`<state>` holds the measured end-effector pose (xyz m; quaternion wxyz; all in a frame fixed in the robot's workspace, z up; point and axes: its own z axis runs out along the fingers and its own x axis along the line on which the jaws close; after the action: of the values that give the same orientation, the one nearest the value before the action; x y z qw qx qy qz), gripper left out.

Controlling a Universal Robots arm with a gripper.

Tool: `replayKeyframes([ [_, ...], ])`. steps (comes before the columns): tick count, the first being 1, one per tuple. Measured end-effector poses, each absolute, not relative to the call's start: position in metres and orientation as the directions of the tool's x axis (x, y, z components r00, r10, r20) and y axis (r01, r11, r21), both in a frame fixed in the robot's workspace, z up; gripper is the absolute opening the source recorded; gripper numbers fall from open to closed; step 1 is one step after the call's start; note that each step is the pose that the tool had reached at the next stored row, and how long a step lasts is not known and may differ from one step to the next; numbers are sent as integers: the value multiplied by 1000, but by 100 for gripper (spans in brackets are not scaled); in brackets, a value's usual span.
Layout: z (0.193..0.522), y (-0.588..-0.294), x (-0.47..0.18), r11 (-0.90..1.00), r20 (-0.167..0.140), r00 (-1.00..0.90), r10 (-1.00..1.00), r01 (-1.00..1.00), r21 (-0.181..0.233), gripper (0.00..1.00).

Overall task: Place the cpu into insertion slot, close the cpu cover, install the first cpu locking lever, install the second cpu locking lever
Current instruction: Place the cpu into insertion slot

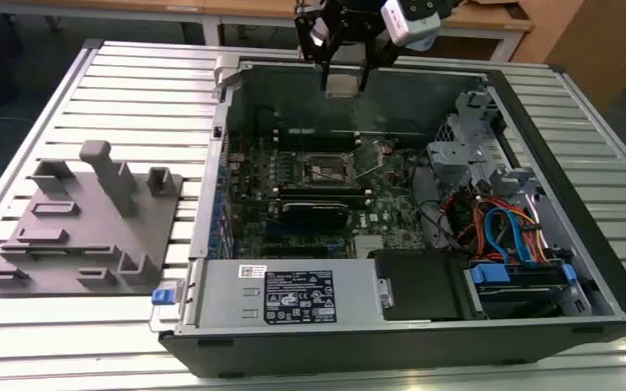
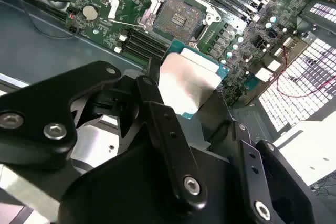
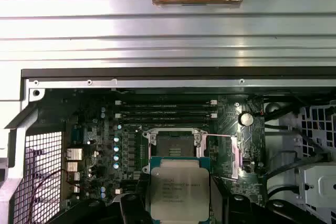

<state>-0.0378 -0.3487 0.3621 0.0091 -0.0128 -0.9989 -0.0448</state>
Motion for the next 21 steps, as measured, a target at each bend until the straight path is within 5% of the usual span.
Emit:
replayKeyframes([
  [21,361,-349,-38,989,19,-993,118,119,89,54],
])
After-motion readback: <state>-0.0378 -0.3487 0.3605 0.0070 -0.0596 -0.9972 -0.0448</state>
